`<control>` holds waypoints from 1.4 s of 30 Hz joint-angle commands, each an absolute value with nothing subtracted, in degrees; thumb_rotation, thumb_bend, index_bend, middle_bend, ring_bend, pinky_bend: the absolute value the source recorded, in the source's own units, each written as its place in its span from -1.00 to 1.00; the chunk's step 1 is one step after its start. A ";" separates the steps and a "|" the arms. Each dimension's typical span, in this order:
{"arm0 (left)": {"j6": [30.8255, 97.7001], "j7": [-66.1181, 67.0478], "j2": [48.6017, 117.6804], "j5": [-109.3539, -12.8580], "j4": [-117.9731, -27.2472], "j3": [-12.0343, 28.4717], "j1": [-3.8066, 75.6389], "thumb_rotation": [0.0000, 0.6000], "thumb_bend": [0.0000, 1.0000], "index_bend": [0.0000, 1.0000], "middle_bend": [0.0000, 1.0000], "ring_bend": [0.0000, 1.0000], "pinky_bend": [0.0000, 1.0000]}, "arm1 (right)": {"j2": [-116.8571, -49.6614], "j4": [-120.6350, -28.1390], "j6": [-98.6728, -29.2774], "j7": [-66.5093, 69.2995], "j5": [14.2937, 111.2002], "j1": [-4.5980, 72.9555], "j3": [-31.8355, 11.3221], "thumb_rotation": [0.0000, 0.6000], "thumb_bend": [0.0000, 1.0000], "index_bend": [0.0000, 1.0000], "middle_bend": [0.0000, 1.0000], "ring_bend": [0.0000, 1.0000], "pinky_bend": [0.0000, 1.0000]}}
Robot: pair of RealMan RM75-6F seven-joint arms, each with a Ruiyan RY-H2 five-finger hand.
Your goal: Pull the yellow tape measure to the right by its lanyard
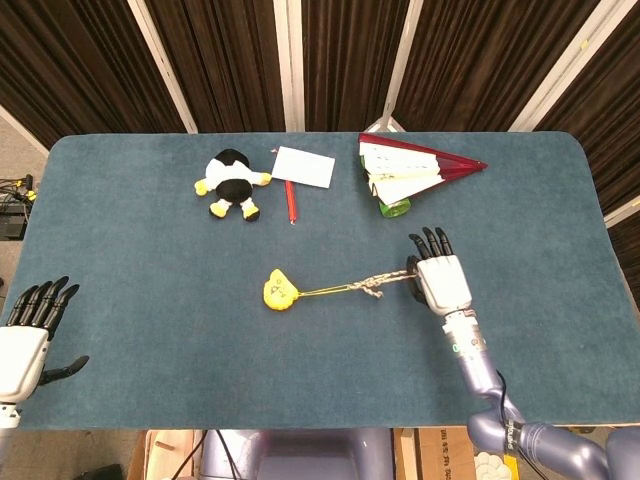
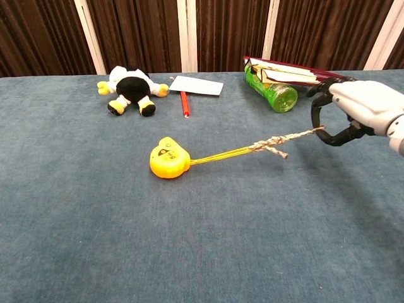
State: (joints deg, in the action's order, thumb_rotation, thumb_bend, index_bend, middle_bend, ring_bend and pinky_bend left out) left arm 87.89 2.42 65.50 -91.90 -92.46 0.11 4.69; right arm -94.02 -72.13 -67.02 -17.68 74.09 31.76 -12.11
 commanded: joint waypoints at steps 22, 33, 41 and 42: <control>88.73 4.34 66.03 -92.48 -92.47 0.10 4.41 1.00 -1.00 -1.00 -1.00 -1.00 -1.00 | -85.84 -64.99 -66.13 -13.69 67.76 28.67 -15.19 1.00 0.00 0.30 -0.62 -0.93 -0.91; 88.85 4.97 66.22 -92.54 -92.55 0.11 4.33 1.00 -1.00 -1.00 -1.00 -1.00 -1.00 | -83.42 -60.14 -65.14 -12.82 64.71 28.68 -17.46 1.00 0.00 0.30 -0.61 -0.93 -0.91; 89.02 5.35 66.27 -92.84 -92.71 0.09 4.32 1.00 -1.00 -1.00 -1.00 -1.00 -1.00 | -82.43 -57.35 -64.18 -13.23 61.75 29.47 -19.85 1.00 0.00 0.30 -0.61 -0.93 -0.91; 89.04 5.42 66.29 -92.86 -92.74 0.07 4.30 1.00 -1.00 -1.00 -1.00 -1.00 -1.00 | -82.31 -56.89 -63.88 -13.40 61.01 29.65 -20.33 1.00 0.00 0.30 -0.61 -0.93 -0.91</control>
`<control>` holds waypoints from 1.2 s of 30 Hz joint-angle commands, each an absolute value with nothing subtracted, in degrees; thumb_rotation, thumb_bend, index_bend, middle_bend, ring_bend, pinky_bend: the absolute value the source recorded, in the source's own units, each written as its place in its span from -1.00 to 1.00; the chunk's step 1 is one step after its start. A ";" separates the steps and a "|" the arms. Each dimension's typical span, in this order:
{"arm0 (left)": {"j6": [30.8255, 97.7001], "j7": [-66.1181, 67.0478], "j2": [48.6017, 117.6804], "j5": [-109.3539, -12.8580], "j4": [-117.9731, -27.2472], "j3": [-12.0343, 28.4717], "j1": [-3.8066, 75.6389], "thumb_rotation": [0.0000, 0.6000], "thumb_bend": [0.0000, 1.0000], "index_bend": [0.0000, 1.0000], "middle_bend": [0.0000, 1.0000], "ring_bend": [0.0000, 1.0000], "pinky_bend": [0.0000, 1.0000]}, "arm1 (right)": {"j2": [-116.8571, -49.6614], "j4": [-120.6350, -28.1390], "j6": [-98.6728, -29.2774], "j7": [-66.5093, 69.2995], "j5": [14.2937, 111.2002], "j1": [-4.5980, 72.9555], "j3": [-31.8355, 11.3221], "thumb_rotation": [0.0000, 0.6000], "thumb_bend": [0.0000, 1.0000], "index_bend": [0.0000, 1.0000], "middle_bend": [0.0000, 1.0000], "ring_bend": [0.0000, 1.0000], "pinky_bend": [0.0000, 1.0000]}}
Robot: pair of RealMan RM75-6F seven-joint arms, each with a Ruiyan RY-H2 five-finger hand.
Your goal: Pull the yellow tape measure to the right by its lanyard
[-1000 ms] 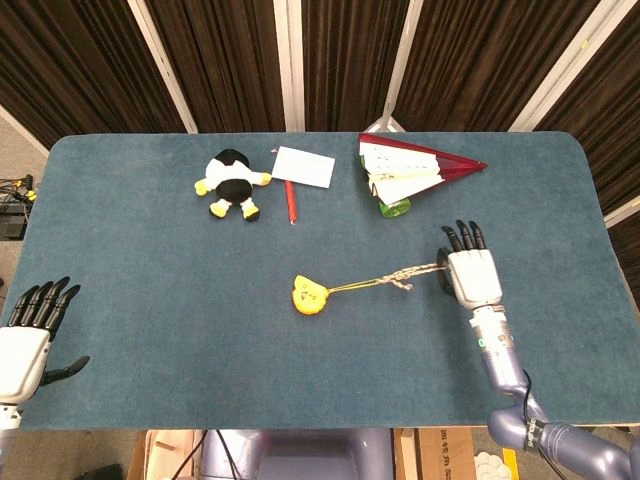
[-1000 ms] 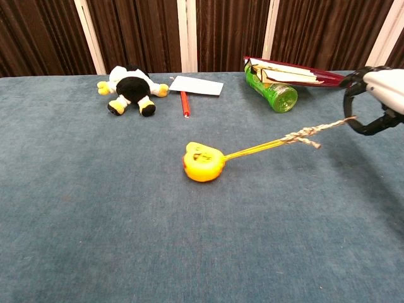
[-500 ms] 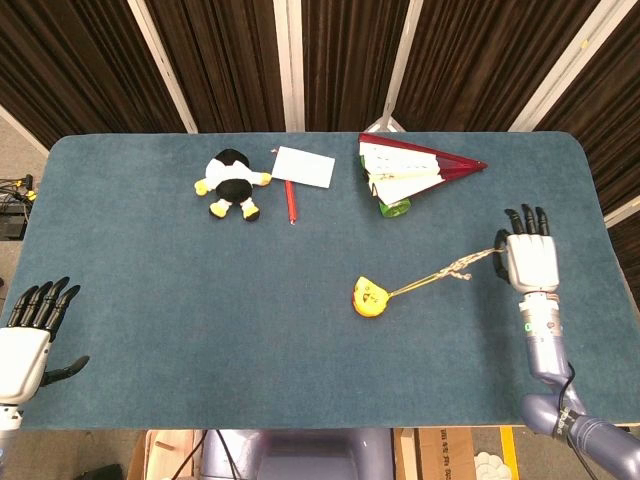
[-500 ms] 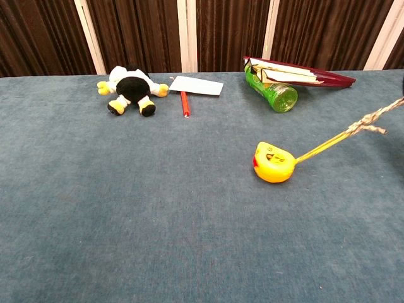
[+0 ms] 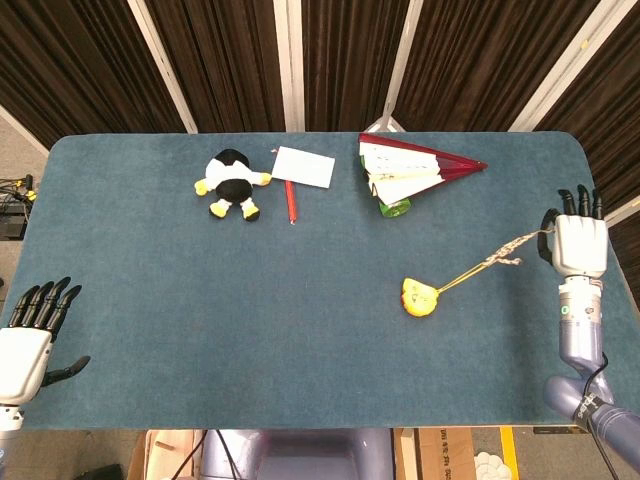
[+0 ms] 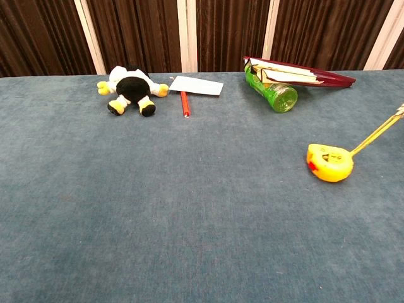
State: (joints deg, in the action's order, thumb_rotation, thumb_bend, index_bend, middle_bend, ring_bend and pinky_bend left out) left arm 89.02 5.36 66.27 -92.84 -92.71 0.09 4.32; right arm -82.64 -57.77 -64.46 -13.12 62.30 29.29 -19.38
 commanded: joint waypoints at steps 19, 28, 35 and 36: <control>89.22 5.95 66.46 -93.11 -92.81 0.10 4.27 1.00 -1.00 -1.00 -1.00 -1.00 -1.00 | -80.78 -53.51 -63.48 -14.01 57.72 29.94 -22.14 1.00 0.00 -0.33 -0.74 -0.97 -0.91; 89.93 5.28 66.18 -93.96 -92.58 -0.11 4.09 1.00 -1.00 -1.00 -1.00 -1.00 -1.00 | -77.77 -63.82 -64.19 -16.83 56.33 26.93 -20.30 1.00 -0.05 -1.00 -1.00 -1.00 -0.91; 90.49 4.58 65.89 -94.62 -92.28 -0.32 3.90 1.00 -1.00 -1.00 -1.00 -1.00 -1.00 | -72.31 -80.44 -72.22 -12.19 64.07 20.96 -16.56 1.00 -0.06 -1.00 -1.00 -1.00 -0.91; 90.59 4.62 65.87 -94.70 -92.19 -0.33 3.86 1.00 -1.00 -1.00 -1.00 -1.00 -1.00 | -71.51 -82.75 -73.75 -11.12 66.08 19.79 -15.52 1.00 -0.06 -1.00 -1.00 -1.00 -0.92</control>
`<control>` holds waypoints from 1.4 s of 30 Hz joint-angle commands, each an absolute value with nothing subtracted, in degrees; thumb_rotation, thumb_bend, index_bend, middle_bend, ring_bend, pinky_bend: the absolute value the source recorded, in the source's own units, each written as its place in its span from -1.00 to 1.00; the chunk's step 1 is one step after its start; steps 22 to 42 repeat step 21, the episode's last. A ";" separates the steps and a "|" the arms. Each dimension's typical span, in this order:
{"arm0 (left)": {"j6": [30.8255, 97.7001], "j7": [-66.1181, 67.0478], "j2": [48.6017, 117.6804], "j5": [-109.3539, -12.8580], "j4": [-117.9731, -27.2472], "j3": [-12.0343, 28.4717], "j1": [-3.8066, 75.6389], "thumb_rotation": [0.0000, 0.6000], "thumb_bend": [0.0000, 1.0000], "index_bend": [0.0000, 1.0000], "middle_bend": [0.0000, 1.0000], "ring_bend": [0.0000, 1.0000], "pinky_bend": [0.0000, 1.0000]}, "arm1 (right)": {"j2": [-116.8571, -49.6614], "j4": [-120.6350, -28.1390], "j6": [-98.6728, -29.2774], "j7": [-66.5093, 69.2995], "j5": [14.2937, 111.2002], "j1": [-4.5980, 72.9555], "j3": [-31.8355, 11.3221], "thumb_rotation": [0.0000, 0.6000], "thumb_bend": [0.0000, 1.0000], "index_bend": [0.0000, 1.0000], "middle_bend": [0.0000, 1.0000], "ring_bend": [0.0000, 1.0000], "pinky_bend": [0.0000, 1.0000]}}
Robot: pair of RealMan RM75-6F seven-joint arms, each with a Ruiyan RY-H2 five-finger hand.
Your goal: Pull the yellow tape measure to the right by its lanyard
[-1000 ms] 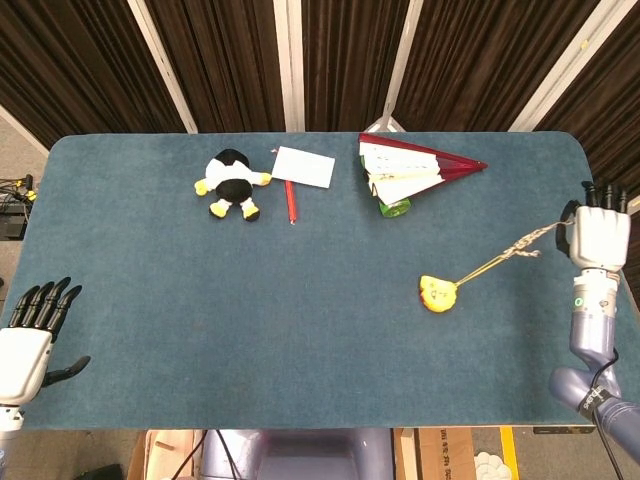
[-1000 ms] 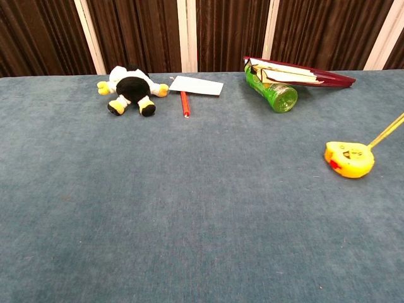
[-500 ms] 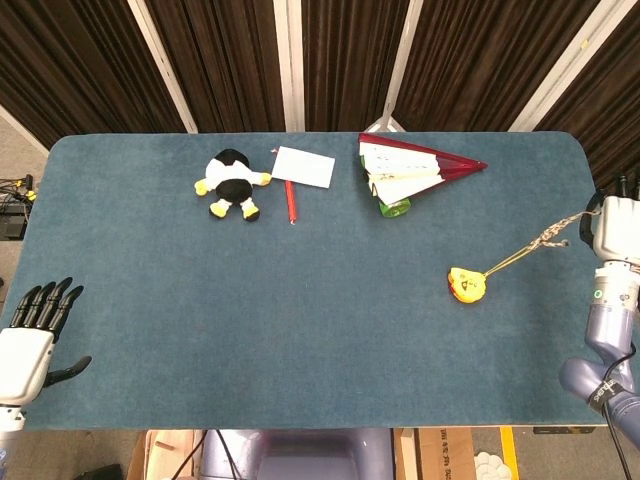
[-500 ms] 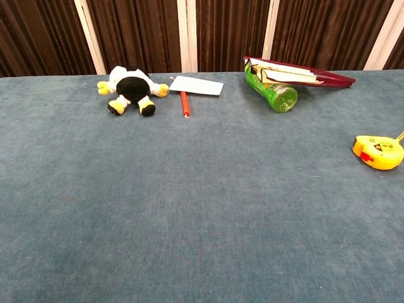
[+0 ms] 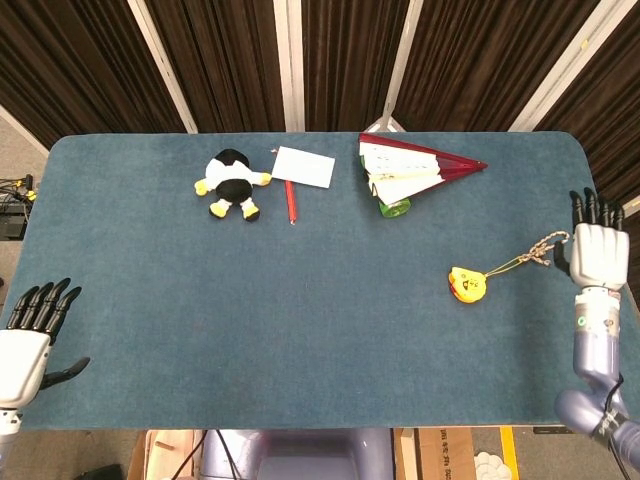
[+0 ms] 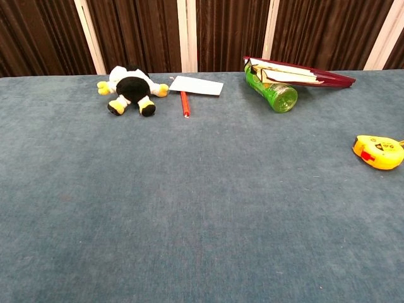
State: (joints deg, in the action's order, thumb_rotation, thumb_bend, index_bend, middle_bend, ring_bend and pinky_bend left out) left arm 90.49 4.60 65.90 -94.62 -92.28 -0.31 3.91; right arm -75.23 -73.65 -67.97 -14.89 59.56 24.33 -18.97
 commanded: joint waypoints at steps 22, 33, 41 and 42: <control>90.27 4.91 65.76 -93.42 -91.83 -0.21 3.40 1.00 -1.00 -1.00 -1.00 -1.00 -1.00 | -65.46 -92.92 -93.35 -6.13 91.52 3.32 0.90 1.00 -0.26 -1.00 -1.00 -1.00 -1.00; 90.27 4.91 65.76 -93.42 -91.83 -0.21 3.40 1.00 -1.00 -1.00 -1.00 -1.00 -1.00 | -65.46 -92.92 -93.35 -6.13 91.52 3.32 0.90 1.00 -0.26 -1.00 -1.00 -1.00 -1.00; 90.27 4.91 65.76 -93.42 -91.83 -0.21 3.40 1.00 -1.00 -1.00 -1.00 -1.00 -1.00 | -65.46 -92.92 -93.35 -6.13 91.52 3.32 0.90 1.00 -0.26 -1.00 -1.00 -1.00 -1.00; 90.27 4.91 65.76 -93.42 -91.83 -0.21 3.40 1.00 -1.00 -1.00 -1.00 -1.00 -1.00 | -65.46 -92.92 -93.35 -6.13 91.52 3.32 0.90 1.00 -0.26 -1.00 -1.00 -1.00 -1.00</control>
